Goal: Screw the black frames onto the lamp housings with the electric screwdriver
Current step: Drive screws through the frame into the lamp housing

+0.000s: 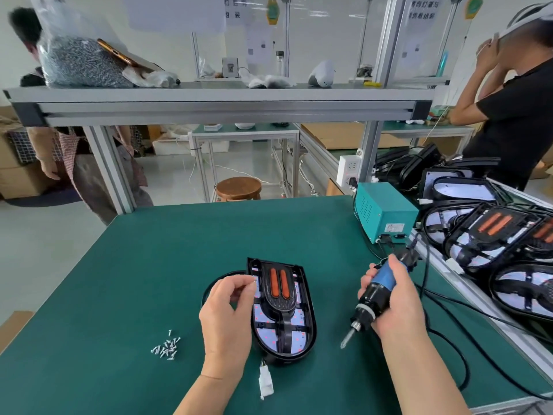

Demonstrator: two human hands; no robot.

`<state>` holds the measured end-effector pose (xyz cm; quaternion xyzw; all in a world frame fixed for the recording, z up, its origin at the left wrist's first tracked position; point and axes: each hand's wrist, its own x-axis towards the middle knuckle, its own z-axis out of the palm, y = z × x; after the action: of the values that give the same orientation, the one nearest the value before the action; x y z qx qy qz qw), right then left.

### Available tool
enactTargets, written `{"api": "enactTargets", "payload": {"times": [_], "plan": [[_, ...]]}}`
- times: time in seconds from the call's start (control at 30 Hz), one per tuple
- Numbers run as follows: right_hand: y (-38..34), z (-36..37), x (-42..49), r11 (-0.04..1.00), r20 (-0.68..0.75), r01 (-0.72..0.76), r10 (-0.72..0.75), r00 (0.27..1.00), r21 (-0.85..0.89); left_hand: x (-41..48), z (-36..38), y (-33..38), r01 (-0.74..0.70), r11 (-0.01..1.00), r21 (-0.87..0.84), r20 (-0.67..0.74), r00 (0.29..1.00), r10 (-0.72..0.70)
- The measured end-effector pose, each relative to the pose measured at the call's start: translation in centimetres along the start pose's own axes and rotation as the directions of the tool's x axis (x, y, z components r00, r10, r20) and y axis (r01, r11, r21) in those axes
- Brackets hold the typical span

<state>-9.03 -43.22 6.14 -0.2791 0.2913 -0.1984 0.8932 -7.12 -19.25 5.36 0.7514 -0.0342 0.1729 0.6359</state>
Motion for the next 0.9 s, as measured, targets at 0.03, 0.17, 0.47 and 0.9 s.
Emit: {"api": "enactTargets", "payload": {"times": [0.03, 0.17, 0.47, 0.9], "plan": [[-0.3, 0.5, -0.4, 0.998, 0.022, -0.029, 0.028, 0.999, 0.049, 0.0, 0.0, 0.3, 0.006, 1.0, -0.006, 0.025, 1.0, -0.006], [-1.6, 3.1, -2.2, 0.994, 0.063, -0.054, 0.048, 0.997, 0.097, -0.4, 0.5, 1.4, 0.003, 1.0, 0.006, 0.135, 0.991, -0.004], [-1.4, 8.7, -5.2, 0.9, 0.04, 0.386, -0.401, 0.915, 0.204, -1.4, 1.4, 2.6, 0.049, 0.999, 0.022, 0.241, 0.969, -0.053], [-0.8, 9.4, -6.7, 0.823, 0.071, 0.546, -0.56, 0.825, 0.156, -1.6, 1.5, 3.6, 0.213, 0.961, -0.174, 0.268, 0.95, -0.162]]}}
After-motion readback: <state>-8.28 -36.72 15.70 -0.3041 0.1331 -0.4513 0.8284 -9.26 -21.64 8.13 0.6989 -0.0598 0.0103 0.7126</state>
